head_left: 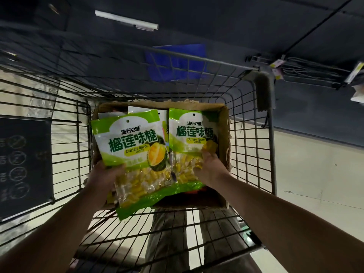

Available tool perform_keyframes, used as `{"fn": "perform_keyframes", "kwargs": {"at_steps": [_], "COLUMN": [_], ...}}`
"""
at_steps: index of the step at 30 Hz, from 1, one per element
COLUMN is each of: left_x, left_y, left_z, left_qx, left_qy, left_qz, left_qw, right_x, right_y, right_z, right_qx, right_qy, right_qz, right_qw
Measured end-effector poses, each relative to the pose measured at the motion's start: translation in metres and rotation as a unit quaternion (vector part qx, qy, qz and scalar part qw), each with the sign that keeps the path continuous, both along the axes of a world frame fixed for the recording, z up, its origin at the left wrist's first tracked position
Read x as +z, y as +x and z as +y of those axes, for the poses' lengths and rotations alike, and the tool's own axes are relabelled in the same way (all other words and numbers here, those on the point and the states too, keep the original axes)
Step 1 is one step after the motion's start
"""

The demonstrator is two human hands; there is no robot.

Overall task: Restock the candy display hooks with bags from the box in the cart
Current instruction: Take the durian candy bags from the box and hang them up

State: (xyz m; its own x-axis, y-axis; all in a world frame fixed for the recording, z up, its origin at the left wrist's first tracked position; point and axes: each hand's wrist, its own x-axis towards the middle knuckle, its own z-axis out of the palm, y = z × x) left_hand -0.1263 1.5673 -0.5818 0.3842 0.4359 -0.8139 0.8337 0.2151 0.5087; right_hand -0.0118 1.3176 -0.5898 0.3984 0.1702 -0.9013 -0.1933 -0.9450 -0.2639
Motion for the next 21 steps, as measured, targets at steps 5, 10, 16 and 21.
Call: {"fn": "perform_keyframes", "kwargs": {"at_steps": [5,10,16,21], "left_x": [0.002,0.003,-0.005,-0.007], "left_y": [-0.003,-0.007,-0.013,-0.011], "left_z": [0.010,0.018,0.030,0.031], "left_qx": [-0.047,-0.069,-0.070,-0.064], "left_qy": [-0.006,-0.008,-0.001,-0.021], "left_qz": [-0.005,-0.015,-0.015,-0.027], "left_qw": [0.999,0.998,0.997,0.997], "right_x": [-0.024,-0.034,-0.033,-0.041], "right_y": [0.004,-0.006,-0.016,-0.006], "right_z": [-0.002,0.004,0.004,0.002], "right_qx": [-0.210,-0.263,-0.341,-0.345], "right_qy": [-0.032,0.026,0.061,0.023], "right_qz": [0.043,0.035,0.010,0.012], "right_qw": [0.976,0.964,0.938,0.938]}}
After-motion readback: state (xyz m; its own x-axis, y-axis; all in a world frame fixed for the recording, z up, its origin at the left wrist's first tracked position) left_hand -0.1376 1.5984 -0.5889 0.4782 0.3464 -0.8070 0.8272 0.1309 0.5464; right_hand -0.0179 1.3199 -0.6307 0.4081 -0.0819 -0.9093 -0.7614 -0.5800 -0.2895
